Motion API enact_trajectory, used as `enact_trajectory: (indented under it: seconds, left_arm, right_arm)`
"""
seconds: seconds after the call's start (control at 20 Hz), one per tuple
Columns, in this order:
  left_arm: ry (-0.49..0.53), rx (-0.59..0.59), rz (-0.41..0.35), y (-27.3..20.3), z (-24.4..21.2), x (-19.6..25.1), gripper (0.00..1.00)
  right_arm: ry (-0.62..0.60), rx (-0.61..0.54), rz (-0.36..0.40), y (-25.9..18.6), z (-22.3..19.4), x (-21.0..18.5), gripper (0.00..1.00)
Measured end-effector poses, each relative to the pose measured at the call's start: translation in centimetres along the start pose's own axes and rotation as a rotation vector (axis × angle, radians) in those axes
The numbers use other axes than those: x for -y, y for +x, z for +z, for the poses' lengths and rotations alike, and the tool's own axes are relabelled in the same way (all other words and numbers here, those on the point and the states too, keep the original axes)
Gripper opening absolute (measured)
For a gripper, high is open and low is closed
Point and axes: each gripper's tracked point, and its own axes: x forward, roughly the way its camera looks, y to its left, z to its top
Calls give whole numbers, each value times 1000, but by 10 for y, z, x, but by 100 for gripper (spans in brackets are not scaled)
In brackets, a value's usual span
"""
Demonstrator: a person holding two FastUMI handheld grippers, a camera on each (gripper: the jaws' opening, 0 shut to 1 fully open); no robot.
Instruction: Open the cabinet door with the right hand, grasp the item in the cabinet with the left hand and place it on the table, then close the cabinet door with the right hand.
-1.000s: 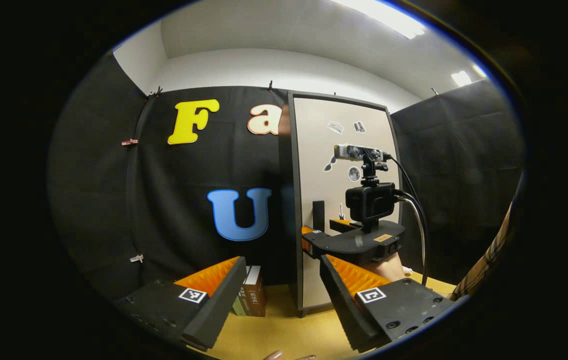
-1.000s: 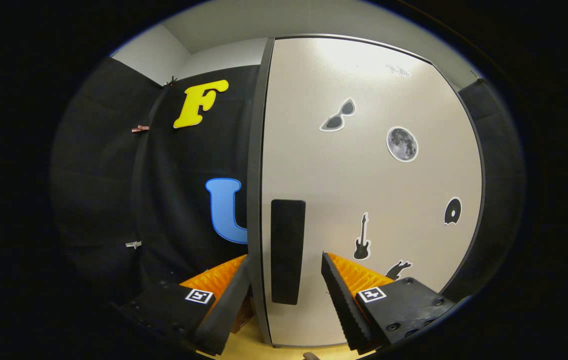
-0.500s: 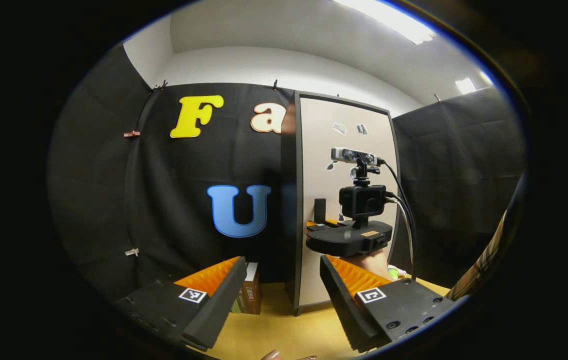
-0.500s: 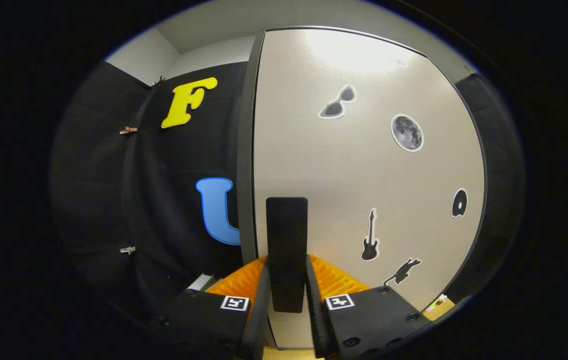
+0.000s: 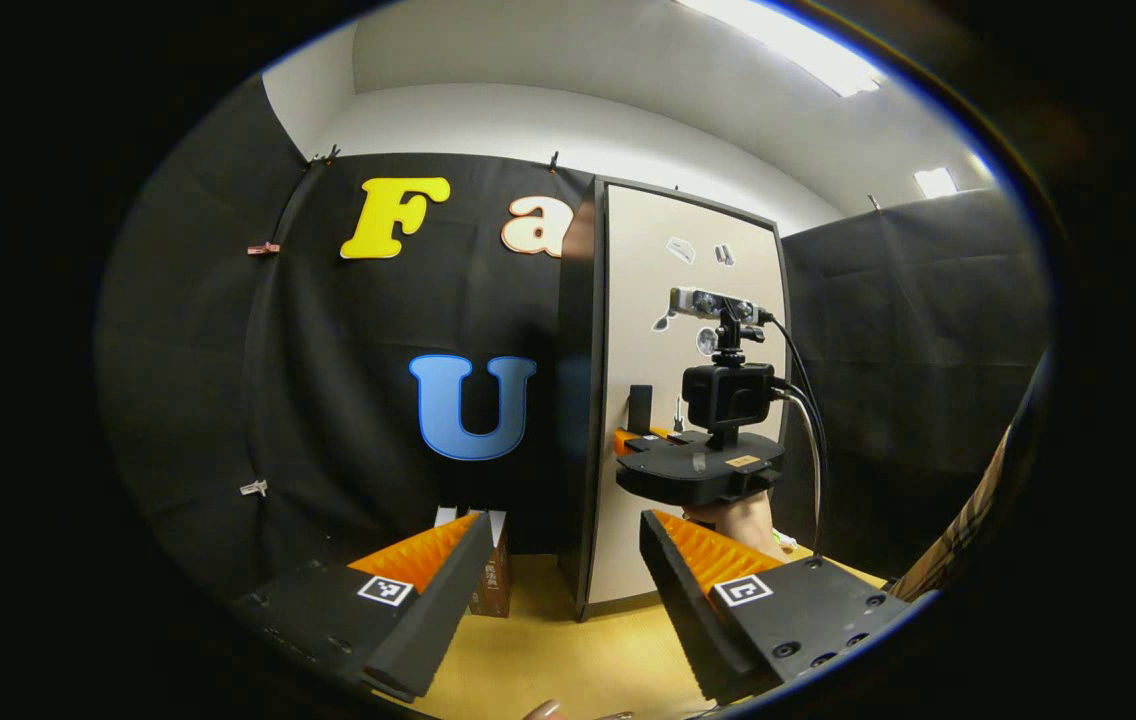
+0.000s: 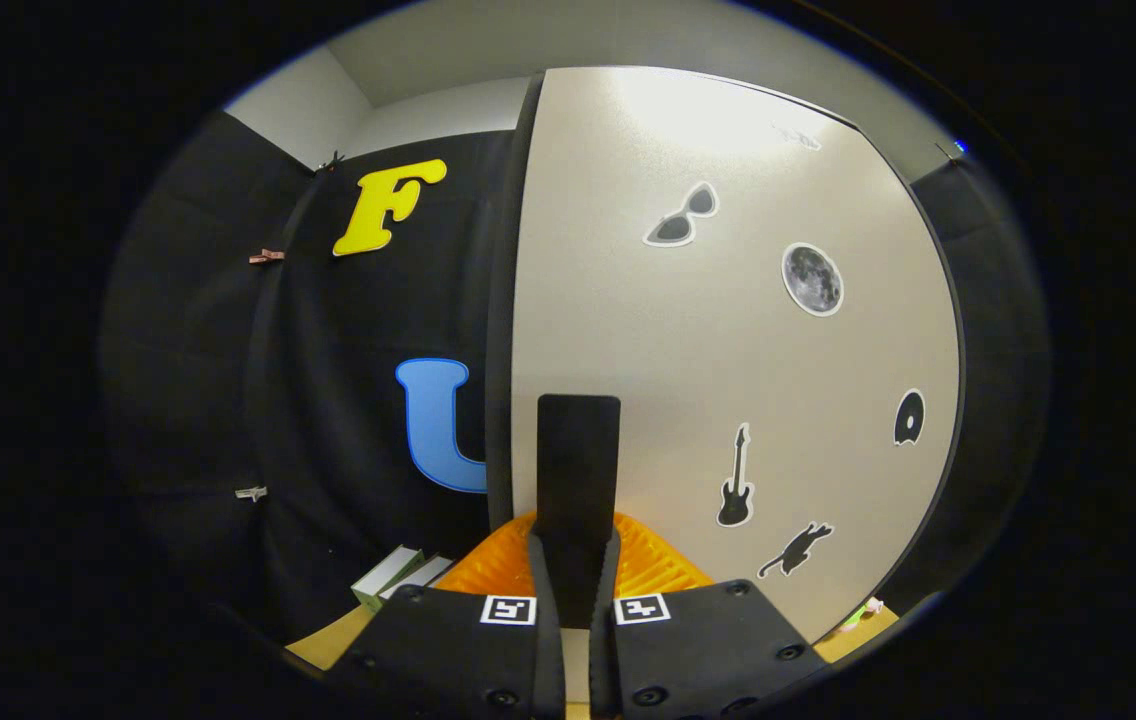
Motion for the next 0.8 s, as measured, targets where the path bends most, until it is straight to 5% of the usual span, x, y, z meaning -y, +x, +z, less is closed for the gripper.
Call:
enact_trajectory:
  seconds: [0.8]
  left_arm:
    - [-1, 33, -80, -26, 6, 27, 94]
  right_arm:
    - [33, -12, 113, -66, 8, 7, 13]
